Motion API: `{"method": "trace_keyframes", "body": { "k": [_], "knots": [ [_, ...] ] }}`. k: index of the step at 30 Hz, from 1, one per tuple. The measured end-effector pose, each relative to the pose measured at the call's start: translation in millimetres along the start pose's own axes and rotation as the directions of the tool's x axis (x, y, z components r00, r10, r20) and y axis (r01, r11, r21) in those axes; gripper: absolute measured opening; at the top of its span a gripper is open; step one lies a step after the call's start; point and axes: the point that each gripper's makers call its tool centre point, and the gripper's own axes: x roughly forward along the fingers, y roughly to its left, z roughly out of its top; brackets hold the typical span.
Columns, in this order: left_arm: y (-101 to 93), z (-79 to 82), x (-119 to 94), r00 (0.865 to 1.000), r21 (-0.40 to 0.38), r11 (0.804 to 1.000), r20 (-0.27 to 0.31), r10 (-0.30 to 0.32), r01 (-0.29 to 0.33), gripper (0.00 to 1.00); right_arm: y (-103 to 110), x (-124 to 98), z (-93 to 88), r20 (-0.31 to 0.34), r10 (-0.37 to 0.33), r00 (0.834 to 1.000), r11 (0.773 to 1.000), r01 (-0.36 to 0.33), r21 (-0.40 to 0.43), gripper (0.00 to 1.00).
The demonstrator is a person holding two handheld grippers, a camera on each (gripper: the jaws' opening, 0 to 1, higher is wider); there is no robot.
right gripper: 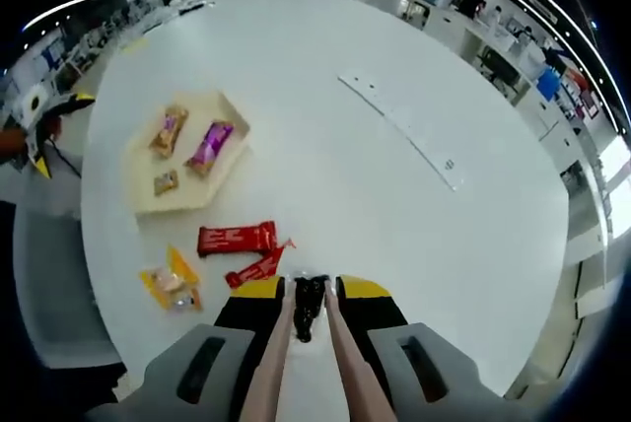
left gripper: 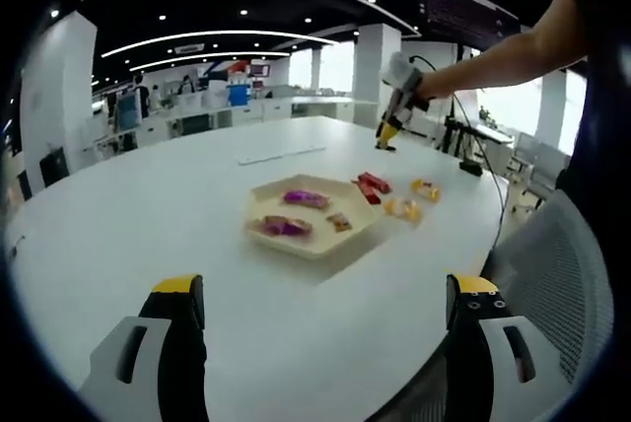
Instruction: Place the target food into the container with the food tongs after gripping and lifting it, then release it inside without dropping or visibly crushing the food.
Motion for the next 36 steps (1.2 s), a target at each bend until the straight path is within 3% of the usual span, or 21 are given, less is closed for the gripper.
{"method": "trace_keyframes", "body": {
  "k": [19,36],
  "knots": [
    [1.2,4.2,-2,1.0,0.003,1.0,0.017,0.01,-0.01,0.99,31,0,46.9,0.02,0.027,0.999,0.993,-0.025,-0.114,0.19],
    [2.0,7.4,-4,0.999,0.005,1.0,0.032,0.019,-0.019,0.99,80,17,103.2,0.054,0.085,0.995,0.983,-0.075,-0.169,0.2]
  ]
}}
